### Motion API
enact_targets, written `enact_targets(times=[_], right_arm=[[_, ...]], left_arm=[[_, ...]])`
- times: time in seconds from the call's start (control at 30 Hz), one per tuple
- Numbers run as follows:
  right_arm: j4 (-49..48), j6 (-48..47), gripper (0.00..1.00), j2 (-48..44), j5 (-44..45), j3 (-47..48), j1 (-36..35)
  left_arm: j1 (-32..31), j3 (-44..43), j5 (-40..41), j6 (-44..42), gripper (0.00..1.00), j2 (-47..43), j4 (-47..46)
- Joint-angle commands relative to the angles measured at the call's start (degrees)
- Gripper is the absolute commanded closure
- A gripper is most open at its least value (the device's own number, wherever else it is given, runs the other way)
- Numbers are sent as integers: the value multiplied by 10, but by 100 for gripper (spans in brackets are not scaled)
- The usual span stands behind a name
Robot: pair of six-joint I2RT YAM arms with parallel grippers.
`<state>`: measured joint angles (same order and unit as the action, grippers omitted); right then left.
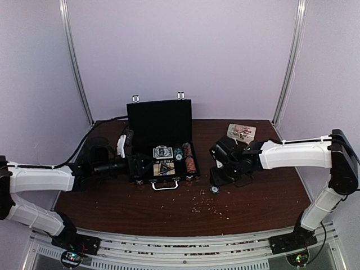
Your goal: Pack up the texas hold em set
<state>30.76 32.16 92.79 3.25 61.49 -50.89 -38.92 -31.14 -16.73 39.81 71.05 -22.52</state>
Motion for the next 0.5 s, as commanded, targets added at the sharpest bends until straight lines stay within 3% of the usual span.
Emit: enact_targets(times=[0.0, 0.1, 0.23, 0.47], right_arm=[[-8, -53, 74, 33, -16, 55, -11], [-3, -78, 74, 61, -20, 90, -12], [-16, -110, 74, 79, -38, 118, -16], [-71, -201, 76, 57, -62, 124, -35]], left_arm=[[4, -25, -121, 114, 15, 114, -165], [3, -60, -151, 144, 20, 181, -207], [3, -131, -159, 125, 20, 224, -149], [0, -193, -215, 152, 25, 300, -134]])
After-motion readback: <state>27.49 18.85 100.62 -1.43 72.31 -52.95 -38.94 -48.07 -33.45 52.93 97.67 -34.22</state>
